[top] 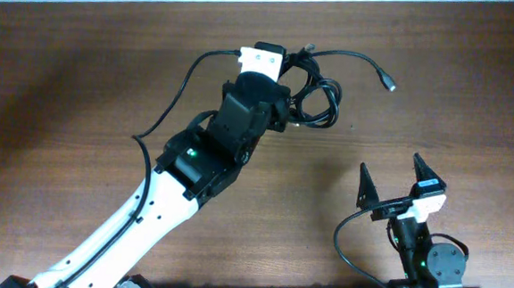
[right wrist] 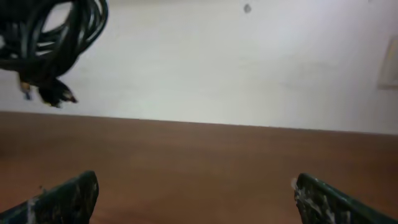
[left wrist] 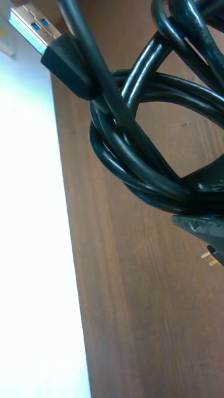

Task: Untangle cables
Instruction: 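Lift the cable bundle with the left gripper up and forward, then bring the bundle toward the right gripper and open the right gripper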

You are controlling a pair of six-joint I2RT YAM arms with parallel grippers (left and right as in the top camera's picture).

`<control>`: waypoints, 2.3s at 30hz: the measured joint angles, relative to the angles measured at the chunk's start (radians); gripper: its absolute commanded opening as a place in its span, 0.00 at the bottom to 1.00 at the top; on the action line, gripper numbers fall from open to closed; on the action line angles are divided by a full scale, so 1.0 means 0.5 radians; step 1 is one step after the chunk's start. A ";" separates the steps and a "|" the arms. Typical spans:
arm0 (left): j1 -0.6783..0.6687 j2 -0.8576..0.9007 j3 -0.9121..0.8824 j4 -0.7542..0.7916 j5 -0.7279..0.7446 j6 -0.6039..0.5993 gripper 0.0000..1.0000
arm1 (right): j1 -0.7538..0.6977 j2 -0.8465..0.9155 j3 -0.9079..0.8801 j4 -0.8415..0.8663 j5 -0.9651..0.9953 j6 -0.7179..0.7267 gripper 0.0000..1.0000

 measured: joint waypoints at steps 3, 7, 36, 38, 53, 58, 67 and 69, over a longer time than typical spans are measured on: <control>0.000 0.000 0.000 0.008 0.000 -0.030 0.00 | 0.000 0.000 0.002 -0.002 -0.111 0.193 0.99; 0.000 0.000 0.000 0.013 0.001 -0.089 0.00 | 0.000 0.008 0.215 -0.224 -0.213 0.324 0.99; 0.546 -0.266 0.002 -0.383 0.914 -1.323 0.00 | -0.001 1.392 1.661 -1.186 -0.652 0.349 0.99; 0.556 -0.266 0.002 -0.404 0.950 -1.472 0.00 | 0.000 1.392 1.661 -1.186 -0.699 0.349 0.99; 0.556 -0.266 0.002 -0.533 0.809 -1.888 0.00 | 0.000 1.392 1.661 -1.171 -0.752 0.354 0.99; 0.555 -0.266 0.002 -0.536 0.620 -1.727 0.00 | 0.000 1.392 1.661 -1.170 -0.752 0.353 0.99; 0.555 -0.266 0.002 -0.520 0.583 -1.071 0.00 | 0.000 1.392 1.661 -1.158 -0.814 0.353 0.99; 0.556 -0.266 0.002 -0.512 0.586 -0.768 0.00 | 0.000 1.392 1.662 -1.114 -0.867 0.353 0.99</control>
